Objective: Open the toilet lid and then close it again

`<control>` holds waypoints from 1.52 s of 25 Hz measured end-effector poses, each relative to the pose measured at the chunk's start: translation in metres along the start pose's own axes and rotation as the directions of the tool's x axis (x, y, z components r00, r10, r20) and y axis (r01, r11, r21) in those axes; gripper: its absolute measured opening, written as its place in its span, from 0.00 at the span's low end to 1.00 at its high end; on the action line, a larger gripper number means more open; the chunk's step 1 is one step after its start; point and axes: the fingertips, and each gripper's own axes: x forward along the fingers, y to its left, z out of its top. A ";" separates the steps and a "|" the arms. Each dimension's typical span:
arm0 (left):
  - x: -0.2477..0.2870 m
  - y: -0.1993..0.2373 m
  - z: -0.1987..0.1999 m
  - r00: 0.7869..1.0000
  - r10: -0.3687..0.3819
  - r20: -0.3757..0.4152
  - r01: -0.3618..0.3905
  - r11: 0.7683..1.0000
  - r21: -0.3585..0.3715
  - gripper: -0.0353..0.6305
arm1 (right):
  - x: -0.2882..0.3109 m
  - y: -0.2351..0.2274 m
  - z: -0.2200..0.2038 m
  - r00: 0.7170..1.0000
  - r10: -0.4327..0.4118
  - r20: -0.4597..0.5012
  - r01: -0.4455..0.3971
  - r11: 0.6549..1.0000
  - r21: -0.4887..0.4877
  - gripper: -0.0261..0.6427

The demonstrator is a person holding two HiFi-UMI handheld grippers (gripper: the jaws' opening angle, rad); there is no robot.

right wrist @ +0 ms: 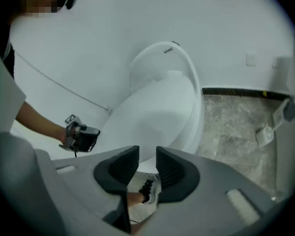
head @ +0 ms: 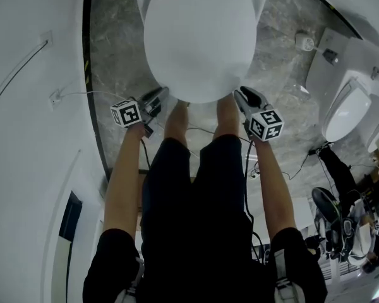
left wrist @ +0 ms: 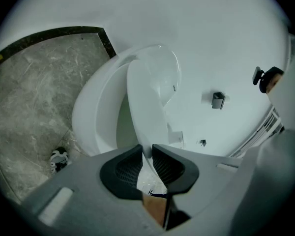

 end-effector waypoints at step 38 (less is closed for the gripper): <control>-0.044 -0.162 0.061 0.973 -0.128 0.194 0.153 0.981 -0.116 0.23 | -0.067 0.131 0.098 0.930 -0.355 0.093 0.129 0.079 -0.989 0.19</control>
